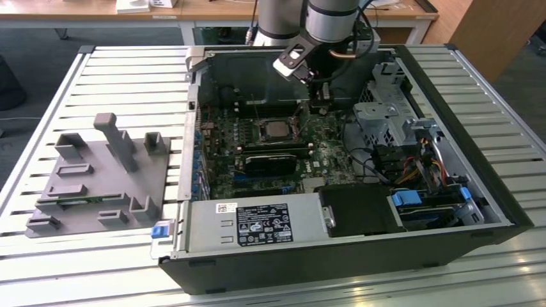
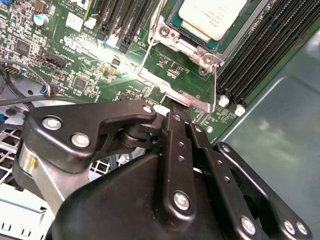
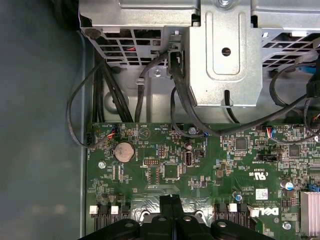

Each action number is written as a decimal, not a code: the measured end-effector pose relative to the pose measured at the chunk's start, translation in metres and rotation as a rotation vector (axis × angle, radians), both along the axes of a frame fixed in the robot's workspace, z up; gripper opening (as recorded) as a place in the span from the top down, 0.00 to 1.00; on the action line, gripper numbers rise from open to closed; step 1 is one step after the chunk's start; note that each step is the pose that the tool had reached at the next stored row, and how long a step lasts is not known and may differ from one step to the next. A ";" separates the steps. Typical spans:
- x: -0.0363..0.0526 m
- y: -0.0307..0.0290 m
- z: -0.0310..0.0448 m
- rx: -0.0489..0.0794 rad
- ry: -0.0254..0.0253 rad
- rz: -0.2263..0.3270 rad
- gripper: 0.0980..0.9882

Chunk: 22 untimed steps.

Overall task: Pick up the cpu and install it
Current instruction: 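Close the cpu cover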

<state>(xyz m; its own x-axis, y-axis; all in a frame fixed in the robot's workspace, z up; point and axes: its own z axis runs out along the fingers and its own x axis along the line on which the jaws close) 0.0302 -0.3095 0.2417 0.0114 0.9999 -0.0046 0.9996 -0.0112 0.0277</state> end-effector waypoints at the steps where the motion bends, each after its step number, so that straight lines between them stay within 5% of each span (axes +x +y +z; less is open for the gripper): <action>1: -0.0002 0.0000 0.0000 0.000 0.0000 0.000 0.99; 22: -0.0067 0.0000 0.0000 0.000 0.0000 0.000 0.99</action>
<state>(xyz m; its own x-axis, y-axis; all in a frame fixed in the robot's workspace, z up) 0.0236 -0.3095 0.2417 0.0114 0.9999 -0.0046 0.9996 -0.0113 0.0277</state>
